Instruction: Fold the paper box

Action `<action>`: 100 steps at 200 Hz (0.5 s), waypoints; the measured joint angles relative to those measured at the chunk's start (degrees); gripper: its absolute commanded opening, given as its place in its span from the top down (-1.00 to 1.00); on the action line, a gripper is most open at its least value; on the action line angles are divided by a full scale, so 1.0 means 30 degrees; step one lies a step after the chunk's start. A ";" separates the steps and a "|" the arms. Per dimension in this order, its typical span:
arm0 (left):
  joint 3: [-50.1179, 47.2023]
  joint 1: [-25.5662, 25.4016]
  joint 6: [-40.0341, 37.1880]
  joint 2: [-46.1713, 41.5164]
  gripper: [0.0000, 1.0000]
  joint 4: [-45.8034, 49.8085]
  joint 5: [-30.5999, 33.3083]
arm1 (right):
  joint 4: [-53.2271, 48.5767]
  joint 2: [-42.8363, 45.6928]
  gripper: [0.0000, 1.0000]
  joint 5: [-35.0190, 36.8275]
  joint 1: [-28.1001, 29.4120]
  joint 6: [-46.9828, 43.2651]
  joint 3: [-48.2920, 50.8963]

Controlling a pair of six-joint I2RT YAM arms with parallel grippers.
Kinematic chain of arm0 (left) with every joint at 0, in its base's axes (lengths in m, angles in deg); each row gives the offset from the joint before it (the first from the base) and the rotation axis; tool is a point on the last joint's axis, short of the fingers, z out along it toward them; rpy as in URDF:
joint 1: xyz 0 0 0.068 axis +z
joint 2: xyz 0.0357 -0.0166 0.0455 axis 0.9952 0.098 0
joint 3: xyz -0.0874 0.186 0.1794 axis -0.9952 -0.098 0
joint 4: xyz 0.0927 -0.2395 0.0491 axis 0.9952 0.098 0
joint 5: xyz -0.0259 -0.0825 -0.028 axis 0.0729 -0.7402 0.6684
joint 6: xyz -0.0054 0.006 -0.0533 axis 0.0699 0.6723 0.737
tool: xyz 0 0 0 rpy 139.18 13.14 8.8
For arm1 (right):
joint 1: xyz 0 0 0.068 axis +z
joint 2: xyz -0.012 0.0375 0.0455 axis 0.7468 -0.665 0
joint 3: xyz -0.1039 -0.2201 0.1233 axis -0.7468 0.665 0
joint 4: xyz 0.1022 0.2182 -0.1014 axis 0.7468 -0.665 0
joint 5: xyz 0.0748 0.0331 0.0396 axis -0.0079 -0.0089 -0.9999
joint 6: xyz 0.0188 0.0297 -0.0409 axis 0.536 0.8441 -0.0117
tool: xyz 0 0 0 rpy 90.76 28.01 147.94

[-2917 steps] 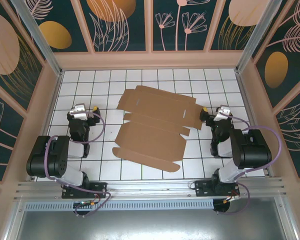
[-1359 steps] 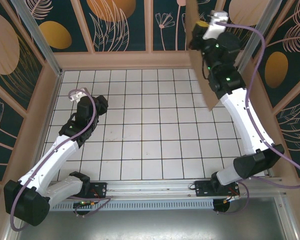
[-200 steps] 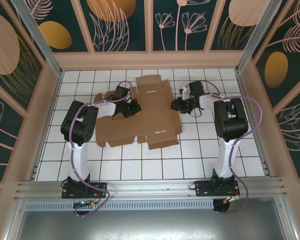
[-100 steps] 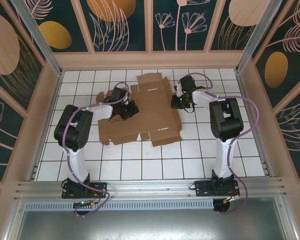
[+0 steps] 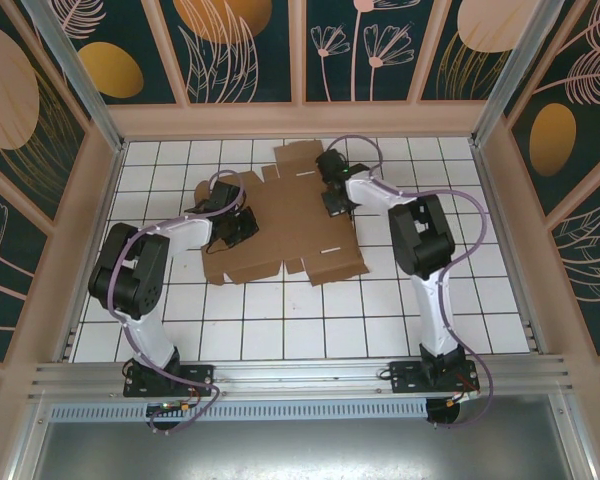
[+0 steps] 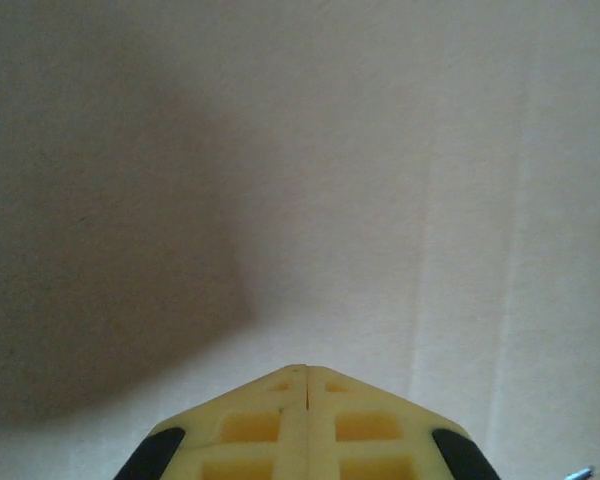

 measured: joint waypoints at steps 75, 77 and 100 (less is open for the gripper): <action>0.0000 0.0000 0.0000 0.0087 1.00 -0.0007 0.0007 | -0.0044 -0.0954 0.84 0.4532 0.1705 -0.0714 -0.0408; 0.0000 0.0000 0.0000 0.0087 1.00 -0.0007 0.0007 | -0.0044 -0.0954 0.83 0.4532 0.1698 -0.0729 -0.0408; 0.0000 0.0000 0.0000 0.0087 1.00 -0.0015 0.0007 | 0.0175 -0.0780 0.78 0.4073 0.1523 -0.0911 -0.0226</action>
